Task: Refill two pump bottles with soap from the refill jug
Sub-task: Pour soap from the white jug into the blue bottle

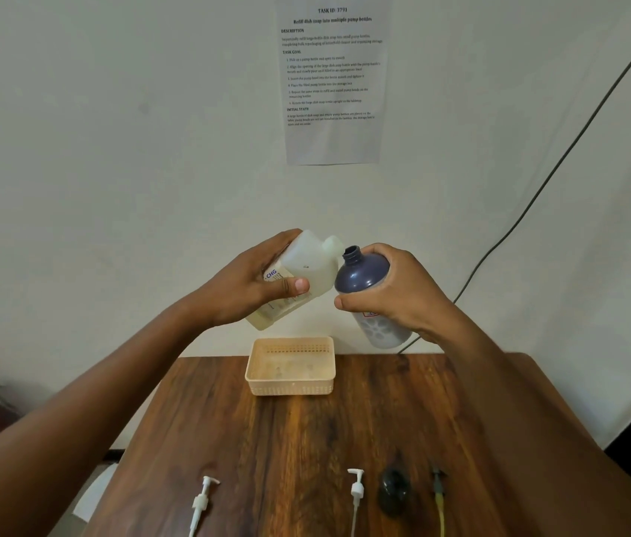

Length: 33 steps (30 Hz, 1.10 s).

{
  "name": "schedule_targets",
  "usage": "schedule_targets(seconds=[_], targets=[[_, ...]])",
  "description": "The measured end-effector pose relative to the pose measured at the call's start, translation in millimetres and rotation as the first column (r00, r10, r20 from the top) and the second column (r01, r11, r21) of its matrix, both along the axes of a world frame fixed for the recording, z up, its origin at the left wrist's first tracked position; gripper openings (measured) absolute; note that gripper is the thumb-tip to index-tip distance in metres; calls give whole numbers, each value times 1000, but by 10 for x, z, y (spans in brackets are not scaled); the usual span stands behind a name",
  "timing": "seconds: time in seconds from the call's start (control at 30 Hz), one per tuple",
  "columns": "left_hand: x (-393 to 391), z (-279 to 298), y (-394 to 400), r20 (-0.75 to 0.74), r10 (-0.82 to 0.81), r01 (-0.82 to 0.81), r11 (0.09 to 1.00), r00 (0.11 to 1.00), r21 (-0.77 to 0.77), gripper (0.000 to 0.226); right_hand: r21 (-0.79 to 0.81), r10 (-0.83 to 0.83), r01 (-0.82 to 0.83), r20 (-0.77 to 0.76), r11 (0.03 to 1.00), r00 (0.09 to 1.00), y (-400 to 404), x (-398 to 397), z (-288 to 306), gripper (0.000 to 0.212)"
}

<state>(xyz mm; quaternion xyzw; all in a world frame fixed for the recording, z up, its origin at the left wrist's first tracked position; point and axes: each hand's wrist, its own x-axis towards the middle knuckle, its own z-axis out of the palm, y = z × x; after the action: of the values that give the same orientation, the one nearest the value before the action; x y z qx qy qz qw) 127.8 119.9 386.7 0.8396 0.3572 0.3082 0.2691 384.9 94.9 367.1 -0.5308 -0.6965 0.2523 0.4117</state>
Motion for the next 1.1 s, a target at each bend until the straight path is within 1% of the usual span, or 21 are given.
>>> schedule_targets(seconds=[0.1, 0.23, 0.4, 0.57, 0.63, 0.8, 0.93, 1.1], targets=[[3, 3, 16, -12, -8, 8, 1000, 1000, 0, 72, -7, -5, 4, -5, 1000, 1000, 1, 2, -22, 71], [1, 23, 65, -40, -15, 15, 1000, 999, 1, 67, -18, -17, 17, 1, 1000, 1000, -3, 7, -54, 71], [0, 123, 107, -118, -19, 22, 999, 993, 24, 79, -16, -36, 36, -7, 999, 999, -5, 5, -68, 73], [2, 250, 165, -182, -41, 50, 998, 982, 46, 66, -18, -60, 60, -37, 998, 998, -4, -11, -67, 69], [4, 302, 182, -201, -37, 47, 998, 979, 48, 64, -19, -64, 63, -45, 998, 997, -6, -9, -62, 69], [17, 412, 218, -258, -41, 55, 997, 965, 49, 69, -13, -64, 63, -50, 998, 997, -21, 1, -54, 70], [28, 475, 250, -294, -45, 64, 996, 955, 56, 67, -8, -60, 60, -64, 998, 996, -35, 12, -43, 71], [75, 539, 257, -331, -46, 74, 995, 943, 73, 77, -3, -62, 62, -82, 998, 995, -37, 40, -44, 68]])
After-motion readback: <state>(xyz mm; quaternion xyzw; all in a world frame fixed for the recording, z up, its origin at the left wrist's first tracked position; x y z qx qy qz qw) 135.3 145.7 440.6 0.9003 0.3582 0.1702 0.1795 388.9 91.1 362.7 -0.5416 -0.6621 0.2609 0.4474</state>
